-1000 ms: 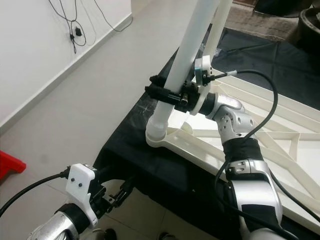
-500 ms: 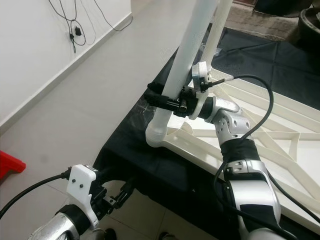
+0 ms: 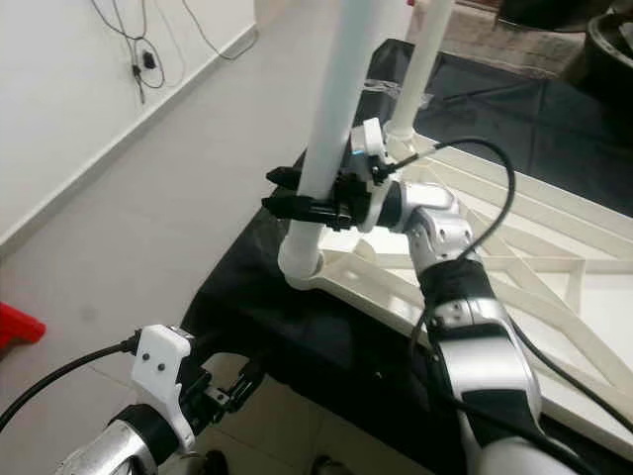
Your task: Building children table
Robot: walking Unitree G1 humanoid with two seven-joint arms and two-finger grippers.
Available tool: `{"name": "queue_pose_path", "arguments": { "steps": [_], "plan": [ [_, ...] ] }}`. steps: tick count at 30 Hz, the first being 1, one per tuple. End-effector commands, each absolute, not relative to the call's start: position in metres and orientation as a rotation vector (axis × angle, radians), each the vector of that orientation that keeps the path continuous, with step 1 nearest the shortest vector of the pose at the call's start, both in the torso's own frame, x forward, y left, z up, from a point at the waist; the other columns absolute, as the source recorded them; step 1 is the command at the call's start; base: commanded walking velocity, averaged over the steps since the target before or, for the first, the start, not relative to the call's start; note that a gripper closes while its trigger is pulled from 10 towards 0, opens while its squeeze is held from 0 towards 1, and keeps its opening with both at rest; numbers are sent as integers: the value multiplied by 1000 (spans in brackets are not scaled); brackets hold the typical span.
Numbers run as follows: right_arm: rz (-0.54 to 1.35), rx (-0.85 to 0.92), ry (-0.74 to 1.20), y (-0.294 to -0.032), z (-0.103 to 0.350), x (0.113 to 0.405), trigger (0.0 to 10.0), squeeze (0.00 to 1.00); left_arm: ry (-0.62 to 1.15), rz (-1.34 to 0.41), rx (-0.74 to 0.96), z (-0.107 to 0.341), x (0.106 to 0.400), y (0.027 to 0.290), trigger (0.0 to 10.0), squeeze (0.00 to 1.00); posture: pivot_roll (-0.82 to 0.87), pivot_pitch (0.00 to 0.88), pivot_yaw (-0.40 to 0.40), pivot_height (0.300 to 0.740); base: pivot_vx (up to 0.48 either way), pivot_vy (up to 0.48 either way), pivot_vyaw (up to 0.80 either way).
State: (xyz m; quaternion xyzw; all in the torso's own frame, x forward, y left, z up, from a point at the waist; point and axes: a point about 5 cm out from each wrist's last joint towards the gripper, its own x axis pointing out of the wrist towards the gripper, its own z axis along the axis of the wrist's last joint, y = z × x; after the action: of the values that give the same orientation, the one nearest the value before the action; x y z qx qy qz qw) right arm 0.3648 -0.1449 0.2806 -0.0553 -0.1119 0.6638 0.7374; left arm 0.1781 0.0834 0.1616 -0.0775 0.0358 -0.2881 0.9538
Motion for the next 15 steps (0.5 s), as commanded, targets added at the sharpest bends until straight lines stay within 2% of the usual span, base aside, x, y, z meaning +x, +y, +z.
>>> {"name": "queue_pose_path", "arguments": {
  "steps": [1, 15],
  "plan": [
    [1461, -137, -174, -146, 270, 367, 10000, 0, 95, -586, -160, 160, 173, 82, 10000, 0, 144, 304, -62, 740, 0, 0, 0],
    [1594, -155, -124, -144, 272, 363, 10000, 0, 115, -582, -167, 162, 166, 82, 10000, 0, 149, 343, -52, 740, 0, 0, 0]
  ]
}}
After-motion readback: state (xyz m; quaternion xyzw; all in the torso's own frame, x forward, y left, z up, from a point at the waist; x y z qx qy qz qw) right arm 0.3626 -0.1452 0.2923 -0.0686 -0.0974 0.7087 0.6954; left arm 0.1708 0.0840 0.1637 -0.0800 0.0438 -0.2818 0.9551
